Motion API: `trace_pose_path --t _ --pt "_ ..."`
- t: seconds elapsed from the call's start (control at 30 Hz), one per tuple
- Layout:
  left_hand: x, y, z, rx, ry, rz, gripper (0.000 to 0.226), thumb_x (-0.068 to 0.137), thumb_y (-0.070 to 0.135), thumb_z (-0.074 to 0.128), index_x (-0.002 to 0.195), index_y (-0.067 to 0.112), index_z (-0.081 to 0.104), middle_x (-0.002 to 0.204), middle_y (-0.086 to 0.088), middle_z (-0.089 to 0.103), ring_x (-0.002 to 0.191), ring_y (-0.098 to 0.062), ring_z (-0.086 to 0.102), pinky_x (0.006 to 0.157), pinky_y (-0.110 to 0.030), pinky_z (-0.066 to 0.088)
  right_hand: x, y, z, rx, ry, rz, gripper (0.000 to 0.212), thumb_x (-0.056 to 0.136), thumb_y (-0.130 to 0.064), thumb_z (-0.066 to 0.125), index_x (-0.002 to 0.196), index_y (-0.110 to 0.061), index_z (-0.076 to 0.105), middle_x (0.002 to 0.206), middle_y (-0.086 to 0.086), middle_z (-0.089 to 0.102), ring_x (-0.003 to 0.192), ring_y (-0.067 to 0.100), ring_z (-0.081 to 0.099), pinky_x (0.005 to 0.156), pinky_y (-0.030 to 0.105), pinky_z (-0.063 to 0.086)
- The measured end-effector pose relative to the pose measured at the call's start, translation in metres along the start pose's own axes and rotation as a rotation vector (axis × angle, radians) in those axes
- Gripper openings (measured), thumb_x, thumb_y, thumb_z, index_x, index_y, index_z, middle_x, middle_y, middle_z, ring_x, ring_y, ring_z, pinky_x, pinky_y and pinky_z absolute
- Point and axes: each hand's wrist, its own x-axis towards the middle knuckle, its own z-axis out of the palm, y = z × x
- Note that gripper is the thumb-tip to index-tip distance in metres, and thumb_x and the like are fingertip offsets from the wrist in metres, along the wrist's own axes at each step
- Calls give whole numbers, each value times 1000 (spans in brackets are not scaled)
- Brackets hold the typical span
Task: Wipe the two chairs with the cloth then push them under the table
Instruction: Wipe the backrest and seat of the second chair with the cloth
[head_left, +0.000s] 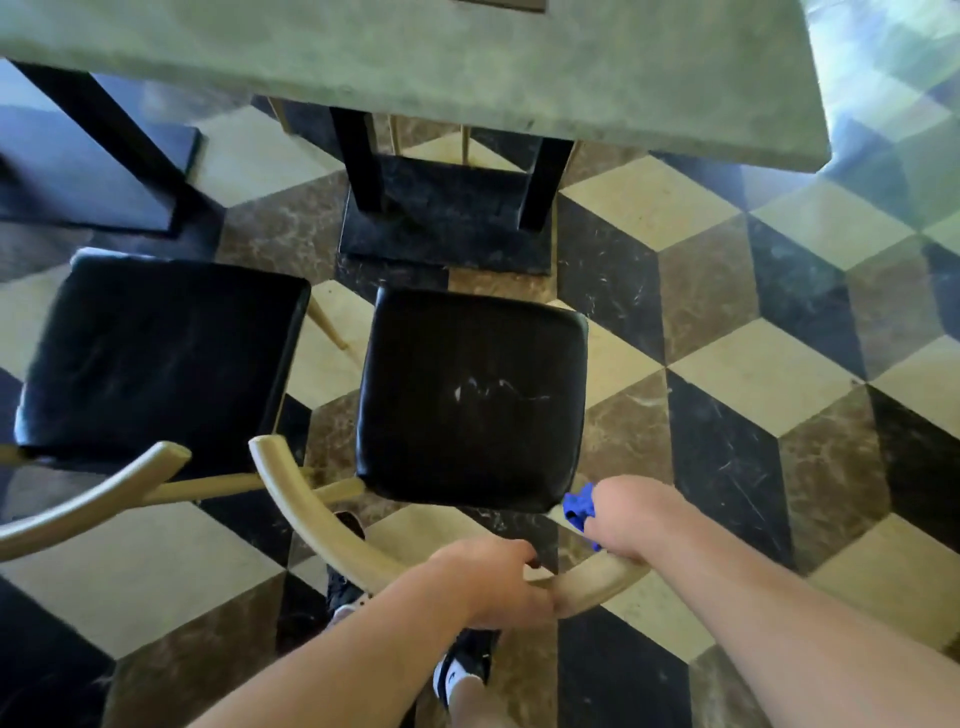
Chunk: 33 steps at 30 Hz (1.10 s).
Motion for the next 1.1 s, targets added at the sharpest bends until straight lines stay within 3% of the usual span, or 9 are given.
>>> trace_pose_path --t 0.1,0.2,0.3,0.4,0.53,0.73,0.87,1.0,1.1 --pt "13 -24 -20 -54 101 -1 110 63 104 34 154 42 39 146 7 57 125 -25 59 87 -40 50 7 -5 3 289 43 35 21 95 -31 48 81 -19 58 75 -3 66 67 18 59 60 32 45" --pt "27 -47 -46 -67 246 1 99 78 95 45 161 43 26 158 6 47 135 -25 54 96 -43 50 22 -19 1 632 124 62 26 99 -35 47 89 -16 63 82 1 71 75 22 68 71 37 55" --pt "46 -62 -73 -73 334 16 94 86 87 48 164 41 20 165 6 38 143 -26 46 107 -48 47 48 -37 -8 800 243 96 33 102 -40 47 89 -13 61 82 5 66 73 19 61 59 36 42" --pt "71 -76 -94 -65 434 -2 93 90 84 46 165 37 19 170 4 30 149 -27 38 113 -50 42 78 -51 -20 1077 310 124 33 101 -42 49 90 -14 61 87 7 65 75 19 59 58 34 38" --pt "111 -107 -120 -57 589 -139 93 91 79 50 166 36 15 175 1 19 154 -31 31 118 -53 34 123 -57 -34 1303 413 108 26 102 -43 48 98 -23 64 97 3 68 88 24 62 74 39 46" --pt "180 -170 -135 23 653 -381 93 95 77 42 167 37 -2 177 -2 -6 161 -36 3 125 -66 13 209 -52 -57 1261 652 133 39 105 -44 44 133 -22 60 125 5 66 114 31 60 88 37 42" --pt "218 -195 -115 97 688 -424 98 93 84 26 163 34 -19 173 -4 -25 160 -41 -10 123 -70 13 260 -54 -55 1102 642 70 51 102 -42 51 151 -27 47 151 3 51 135 27 51 108 42 40" --pt "245 -212 -86 152 829 -395 98 92 84 12 159 28 -33 167 -9 -40 157 -43 -21 125 -67 12 295 -74 -49 1051 775 91 48 95 -30 64 141 -22 53 146 10 49 125 36 55 102 44 44" --pt "258 -220 -80 148 938 -372 100 92 82 22 166 26 -15 173 -10 -26 159 -44 -12 124 -69 15 313 -101 -56 1083 873 147 41 94 -26 66 132 -18 55 142 13 48 112 40 60 91 47 49"
